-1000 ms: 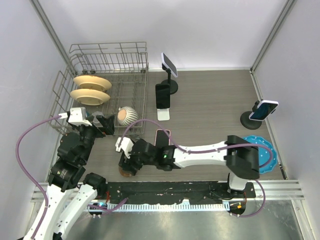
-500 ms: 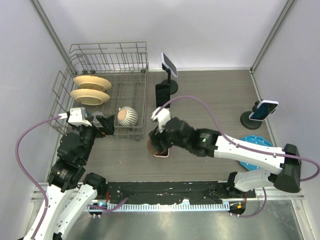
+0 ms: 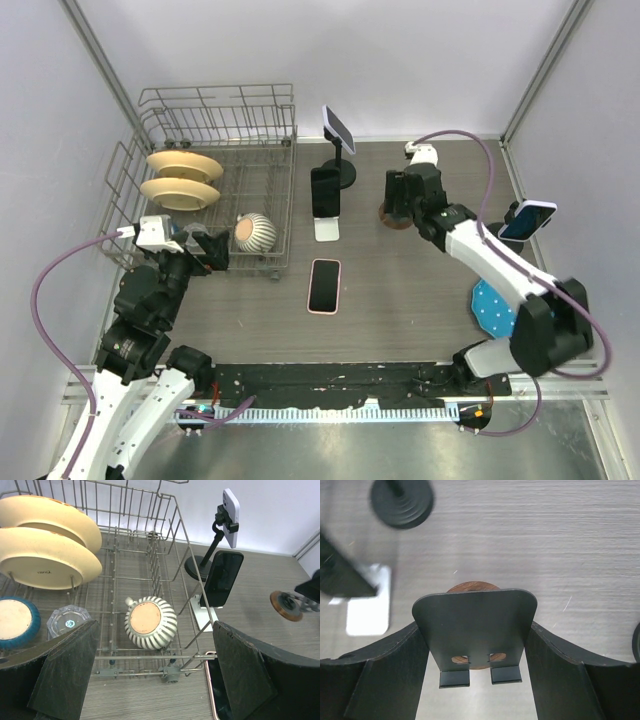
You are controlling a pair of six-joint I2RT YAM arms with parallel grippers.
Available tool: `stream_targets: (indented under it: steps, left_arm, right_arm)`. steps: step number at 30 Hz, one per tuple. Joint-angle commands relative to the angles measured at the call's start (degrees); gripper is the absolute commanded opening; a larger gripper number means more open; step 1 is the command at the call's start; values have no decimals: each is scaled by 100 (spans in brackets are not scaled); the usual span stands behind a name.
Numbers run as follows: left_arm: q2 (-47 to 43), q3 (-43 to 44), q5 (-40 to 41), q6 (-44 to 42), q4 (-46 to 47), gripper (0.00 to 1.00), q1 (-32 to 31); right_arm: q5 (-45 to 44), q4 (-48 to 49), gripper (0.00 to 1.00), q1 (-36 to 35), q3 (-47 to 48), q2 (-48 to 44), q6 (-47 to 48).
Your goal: Remove the phone from the phone stand
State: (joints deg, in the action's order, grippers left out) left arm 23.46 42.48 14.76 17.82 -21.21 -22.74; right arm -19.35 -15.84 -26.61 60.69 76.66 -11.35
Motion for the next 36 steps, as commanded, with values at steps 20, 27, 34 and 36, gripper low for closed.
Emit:
stream_targets:
  steps: [20, 27, 34, 36]
  left_arm:
    - [211, 6, -140, -33, 267, 100, 33]
    - [168, -3, -167, -51, 276, 100, 42]
    - [115, -20, -202, -33, 293, 100, 33]
    - [106, -20, -211, -33, 293, 100, 33]
  right_arm:
    - [-253, 3078, 25, 1474, 3809, 5015, 433]
    - [-165, 2718, 49, 1562, 4153, 5333, 335]
    - [-121, 2384, 84, 1580, 4206, 5210, 450]
    - [-112, 2296, 88, 1580, 4197, 5122, 459]
